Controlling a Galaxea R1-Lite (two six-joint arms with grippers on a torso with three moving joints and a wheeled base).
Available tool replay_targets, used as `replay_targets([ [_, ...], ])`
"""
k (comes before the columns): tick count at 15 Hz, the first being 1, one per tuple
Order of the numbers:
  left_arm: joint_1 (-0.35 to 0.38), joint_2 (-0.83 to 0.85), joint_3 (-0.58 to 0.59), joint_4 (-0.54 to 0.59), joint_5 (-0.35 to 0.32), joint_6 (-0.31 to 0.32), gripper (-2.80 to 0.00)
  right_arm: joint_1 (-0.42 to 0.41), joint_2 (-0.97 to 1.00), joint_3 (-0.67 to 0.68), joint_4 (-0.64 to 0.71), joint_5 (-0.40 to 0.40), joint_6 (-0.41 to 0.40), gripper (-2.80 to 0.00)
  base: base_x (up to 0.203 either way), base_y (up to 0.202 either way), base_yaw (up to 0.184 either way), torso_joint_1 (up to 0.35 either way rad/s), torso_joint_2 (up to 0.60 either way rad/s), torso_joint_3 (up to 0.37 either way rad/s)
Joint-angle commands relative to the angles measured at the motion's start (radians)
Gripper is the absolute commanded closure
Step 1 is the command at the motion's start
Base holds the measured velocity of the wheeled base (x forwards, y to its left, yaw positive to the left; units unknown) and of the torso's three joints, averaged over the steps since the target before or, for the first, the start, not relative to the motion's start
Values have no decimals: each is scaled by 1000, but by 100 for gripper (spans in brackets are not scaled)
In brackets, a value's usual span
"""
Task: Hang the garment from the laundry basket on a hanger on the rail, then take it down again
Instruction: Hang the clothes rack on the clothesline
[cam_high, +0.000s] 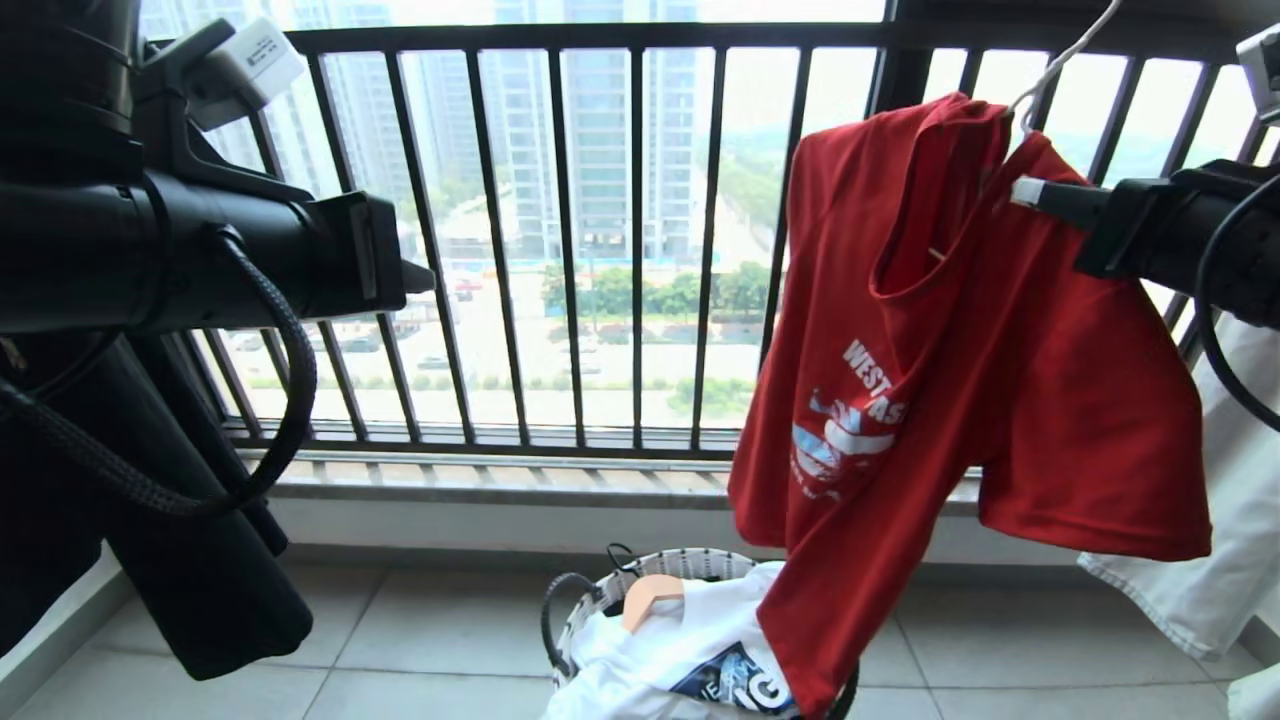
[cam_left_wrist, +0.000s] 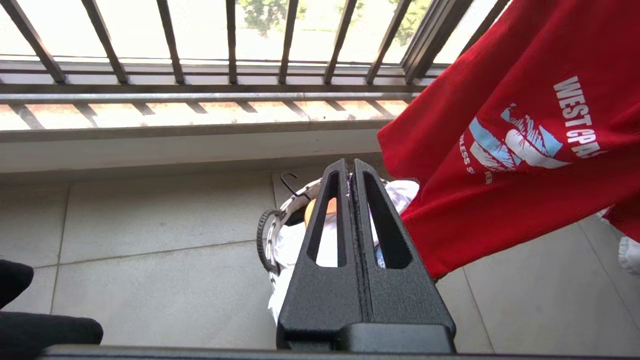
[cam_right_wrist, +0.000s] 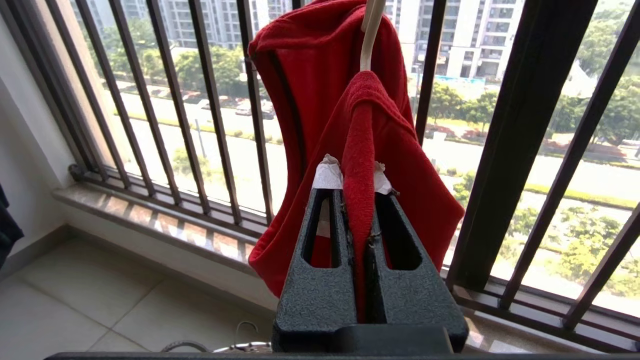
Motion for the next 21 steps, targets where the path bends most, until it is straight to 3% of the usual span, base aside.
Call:
replay_targets([
  [1, 2, -6, 3, 0, 1, -1, 0, -11, -104, 72, 1, 7, -10, 0, 0, 0, 0, 51, -261, -317],
  [5, -1, -70, 37, 2, -2, 2, 0, -12, -242, 120, 53, 6, -20, 0, 0, 0, 0, 94, -520, -337],
  [10, 4, -197, 88, 21, 0, -5, 0, -17, -438, 147, 244, 4, -38, 0, 0, 0, 0, 142, -467, -323],
  [13, 6, -319, 154, 96, 0, -15, 0, -17, -528, 142, 353, 3, -46, 0, 0, 0, 0, 170, -479, -312],
  [21, 72, -507, 291, 115, 4, -41, 0, -17, -649, 135, 454, -16, -47, 0, 0, 0, 0, 207, -503, -307],
])
